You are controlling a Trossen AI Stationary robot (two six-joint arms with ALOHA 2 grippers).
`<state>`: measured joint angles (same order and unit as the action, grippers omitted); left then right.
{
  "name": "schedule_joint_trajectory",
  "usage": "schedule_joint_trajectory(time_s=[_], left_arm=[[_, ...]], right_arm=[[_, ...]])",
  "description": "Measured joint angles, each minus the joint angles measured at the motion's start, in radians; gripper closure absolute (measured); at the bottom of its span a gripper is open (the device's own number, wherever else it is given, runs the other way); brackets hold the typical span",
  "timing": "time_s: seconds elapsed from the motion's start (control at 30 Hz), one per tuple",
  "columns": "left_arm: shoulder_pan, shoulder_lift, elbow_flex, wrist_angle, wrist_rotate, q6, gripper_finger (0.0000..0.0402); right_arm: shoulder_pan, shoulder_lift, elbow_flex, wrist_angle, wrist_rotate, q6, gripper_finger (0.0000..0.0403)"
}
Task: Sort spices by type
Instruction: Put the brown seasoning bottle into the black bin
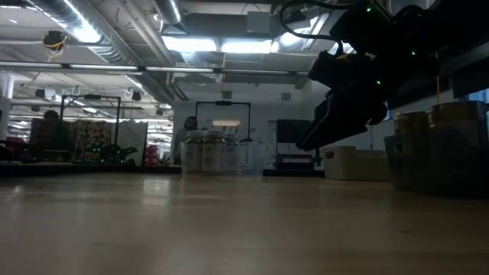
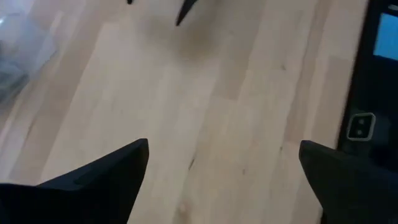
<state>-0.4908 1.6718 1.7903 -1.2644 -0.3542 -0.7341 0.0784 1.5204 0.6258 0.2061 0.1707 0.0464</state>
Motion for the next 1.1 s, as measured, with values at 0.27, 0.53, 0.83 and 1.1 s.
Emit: schedule_joint_trajectory(time_s=[0.27,0.53,0.83,1.1], left_arm=[[-0.114,0.000,0.000,-0.001,0.008,-0.192,0.0008],[-0.250,0.000,0.000,-0.118,0.031,-0.522,0.0009],[-0.386,0.011,-0.047,-0.300,0.021,-0.895,0.0009],[-0.473,0.011,-0.176,-0.296,0.166,-1.138,0.0009]], right_arm=[[0.000,0.000,0.000,0.026,0.000,-0.010,0.0004],[0.000,0.000,0.000,0.030,0.000,-0.032,0.0004],[0.000,0.000,0.000,0.059,0.000,-0.112,0.0004],[0.000,0.000,0.000,0.050,0.000,-0.134,0.0004]])
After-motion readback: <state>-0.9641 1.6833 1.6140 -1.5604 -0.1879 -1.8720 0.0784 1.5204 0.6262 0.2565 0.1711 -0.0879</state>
